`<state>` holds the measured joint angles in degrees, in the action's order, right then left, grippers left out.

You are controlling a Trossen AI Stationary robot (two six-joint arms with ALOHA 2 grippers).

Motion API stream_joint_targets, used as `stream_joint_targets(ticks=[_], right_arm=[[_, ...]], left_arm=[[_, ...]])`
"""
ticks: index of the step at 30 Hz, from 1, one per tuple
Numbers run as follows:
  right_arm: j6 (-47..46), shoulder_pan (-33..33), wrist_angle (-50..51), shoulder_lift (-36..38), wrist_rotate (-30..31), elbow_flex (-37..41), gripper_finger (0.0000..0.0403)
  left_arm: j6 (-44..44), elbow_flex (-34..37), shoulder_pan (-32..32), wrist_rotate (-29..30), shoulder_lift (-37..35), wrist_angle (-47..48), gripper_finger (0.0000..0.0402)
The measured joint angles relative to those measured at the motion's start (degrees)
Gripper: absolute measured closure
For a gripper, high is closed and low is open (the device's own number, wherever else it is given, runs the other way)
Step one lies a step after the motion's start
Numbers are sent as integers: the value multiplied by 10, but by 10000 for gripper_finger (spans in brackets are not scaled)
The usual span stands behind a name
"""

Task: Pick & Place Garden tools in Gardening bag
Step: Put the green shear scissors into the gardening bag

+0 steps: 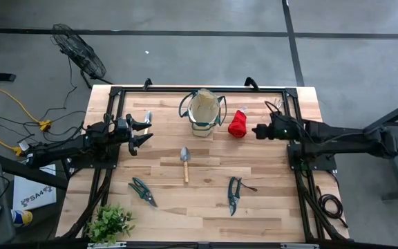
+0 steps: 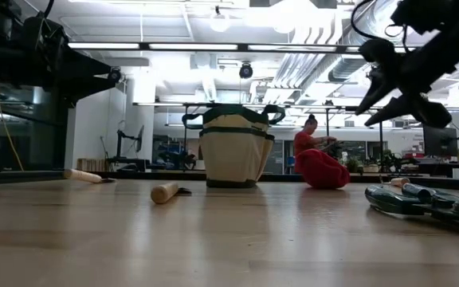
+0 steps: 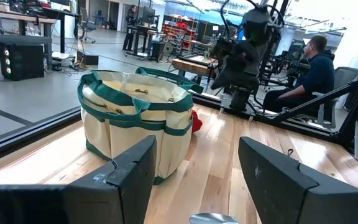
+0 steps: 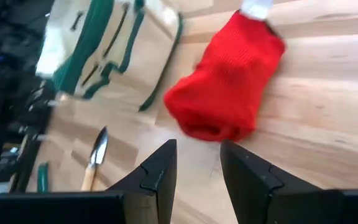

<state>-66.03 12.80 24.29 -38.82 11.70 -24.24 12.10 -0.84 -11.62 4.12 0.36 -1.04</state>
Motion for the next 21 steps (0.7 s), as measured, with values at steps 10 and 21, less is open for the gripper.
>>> stream_joint_targets(ticks=[10, 21], right_arm=[[-34, 69, 112, -82, -9, -89, 286], [-32, 34, 146, -131, -124, -127, 286]], left_arm=[[0, 0, 0, 0, 0, 0, 178], [0, 0, 0, 0, 0, 0, 178]])
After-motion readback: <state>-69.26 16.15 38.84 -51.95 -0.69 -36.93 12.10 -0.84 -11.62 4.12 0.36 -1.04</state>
